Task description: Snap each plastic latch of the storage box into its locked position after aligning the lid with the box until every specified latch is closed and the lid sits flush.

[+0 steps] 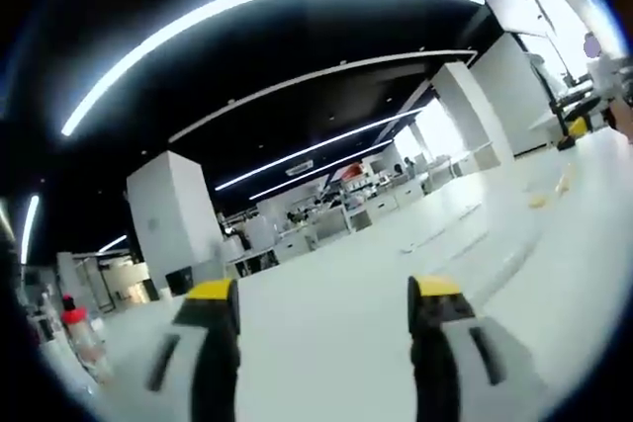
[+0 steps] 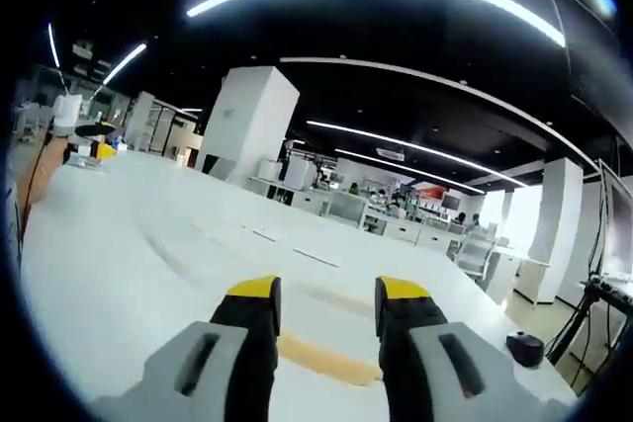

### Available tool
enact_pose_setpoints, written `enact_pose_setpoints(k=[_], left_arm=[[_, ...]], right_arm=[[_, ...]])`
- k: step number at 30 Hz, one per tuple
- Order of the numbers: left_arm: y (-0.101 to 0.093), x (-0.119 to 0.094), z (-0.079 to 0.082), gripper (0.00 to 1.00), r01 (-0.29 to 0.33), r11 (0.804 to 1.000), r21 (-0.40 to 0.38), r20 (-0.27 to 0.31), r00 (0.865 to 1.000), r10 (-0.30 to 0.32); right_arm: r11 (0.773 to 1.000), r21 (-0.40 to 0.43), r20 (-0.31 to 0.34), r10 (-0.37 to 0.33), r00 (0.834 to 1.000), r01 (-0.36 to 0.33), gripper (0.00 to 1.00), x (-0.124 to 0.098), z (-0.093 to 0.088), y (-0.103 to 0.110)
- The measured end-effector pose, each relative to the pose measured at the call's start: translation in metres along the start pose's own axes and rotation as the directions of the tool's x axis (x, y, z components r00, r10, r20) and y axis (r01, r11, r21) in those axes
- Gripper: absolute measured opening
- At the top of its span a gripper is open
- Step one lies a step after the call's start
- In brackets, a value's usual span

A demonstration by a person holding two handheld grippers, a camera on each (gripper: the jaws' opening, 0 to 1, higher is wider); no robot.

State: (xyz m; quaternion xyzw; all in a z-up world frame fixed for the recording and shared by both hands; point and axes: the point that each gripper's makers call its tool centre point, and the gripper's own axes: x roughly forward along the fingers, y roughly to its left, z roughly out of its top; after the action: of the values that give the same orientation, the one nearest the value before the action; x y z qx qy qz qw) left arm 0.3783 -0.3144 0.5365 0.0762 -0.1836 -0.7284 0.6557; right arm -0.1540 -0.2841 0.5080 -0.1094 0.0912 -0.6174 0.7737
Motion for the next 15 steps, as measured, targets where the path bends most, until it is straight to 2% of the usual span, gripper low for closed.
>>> enact_pose_setpoints(k=[15], left_arm=[[-0.0026, -0.0020, -0.0003, 0.69, 0.016, 1.000, 0.011, -0.009, 1.000, -0.016]], right_arm=[[1.000, -0.008, 0.012, -0.004, 1.000, 0.005, 0.37, -0.0028, 0.0029, 0.0014]])
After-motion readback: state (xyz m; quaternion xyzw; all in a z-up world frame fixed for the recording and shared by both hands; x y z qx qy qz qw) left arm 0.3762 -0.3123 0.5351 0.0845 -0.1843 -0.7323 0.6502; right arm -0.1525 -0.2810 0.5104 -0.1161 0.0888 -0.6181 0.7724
